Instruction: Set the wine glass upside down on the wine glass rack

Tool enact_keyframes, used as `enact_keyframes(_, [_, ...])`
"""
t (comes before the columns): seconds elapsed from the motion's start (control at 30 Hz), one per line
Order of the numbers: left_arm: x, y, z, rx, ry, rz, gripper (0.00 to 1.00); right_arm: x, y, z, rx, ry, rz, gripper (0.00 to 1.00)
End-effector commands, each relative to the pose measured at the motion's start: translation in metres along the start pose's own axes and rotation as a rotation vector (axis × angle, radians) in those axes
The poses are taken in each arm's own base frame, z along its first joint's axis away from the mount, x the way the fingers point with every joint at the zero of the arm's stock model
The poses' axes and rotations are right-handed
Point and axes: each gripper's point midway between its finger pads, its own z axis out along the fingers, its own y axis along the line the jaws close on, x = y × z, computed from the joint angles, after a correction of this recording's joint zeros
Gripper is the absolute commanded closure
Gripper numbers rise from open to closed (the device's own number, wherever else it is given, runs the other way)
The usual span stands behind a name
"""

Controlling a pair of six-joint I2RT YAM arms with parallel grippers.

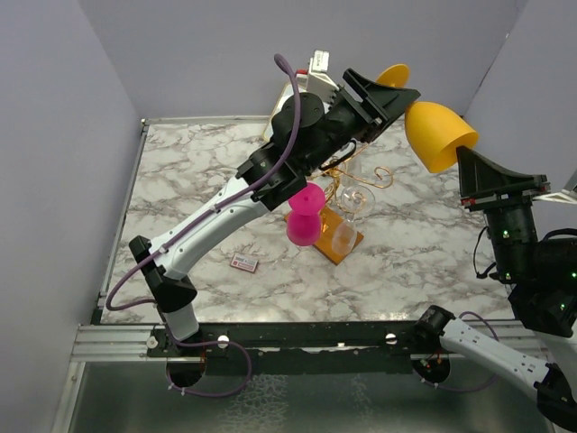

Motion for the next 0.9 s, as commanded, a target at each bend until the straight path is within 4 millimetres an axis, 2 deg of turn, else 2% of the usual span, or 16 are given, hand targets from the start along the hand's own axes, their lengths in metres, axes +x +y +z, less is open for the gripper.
enact_keyframes(0.0, [0.004, -0.021, 0.006, 0.079, 0.024, 0.017, 0.51, 0.008, 0.017, 0.001, -0.089, 0.025, 0.009, 0.99])
enact_keyframes(0.1, [0.008, -0.018, 0.006, 0.083, 0.036, -0.001, 0.62, 0.012, 0.019, 0.001, -0.104, 0.040, 0.009, 0.99])
enact_keyframes(0.3, [0.004, -0.018, 0.002, 0.086, 0.019, 0.015, 0.97, 0.020, 0.017, -0.001, -0.100, 0.066, 0.000, 0.99])
enact_keyframes(0.33, [0.002, -0.020, 0.001, 0.089, 0.012, 0.022, 1.00, 0.021, 0.016, -0.002, -0.099, 0.071, -0.004, 0.99])
enact_keyframes(0.43, [-0.002, -0.021, 0.000, 0.100, -0.013, 0.061, 1.00, 0.027, 0.012, -0.005, -0.089, 0.096, -0.014, 0.99])
enact_keyframes(0.5, [-0.007, -0.018, 0.000, 0.093, -0.037, 0.095, 1.00, 0.030, 0.009, -0.007, -0.082, 0.110, -0.016, 0.90])
enact_keyframes(0.53, [-0.016, -0.031, -0.009, 0.113, -0.060, 0.108, 1.00, 0.032, 0.008, -0.009, -0.079, 0.119, -0.019, 0.87])
enact_keyframes(0.73, [-0.043, -0.040, -0.019, 0.120, -0.155, 0.172, 1.00, 0.043, -0.002, -0.023, -0.072, 0.185, -0.054, 0.59])
enact_keyframes(0.87, [-0.058, -0.046, -0.026, 0.128, -0.206, 0.219, 1.00, 0.056, -0.004, -0.042, -0.126, 0.266, -0.096, 0.51])
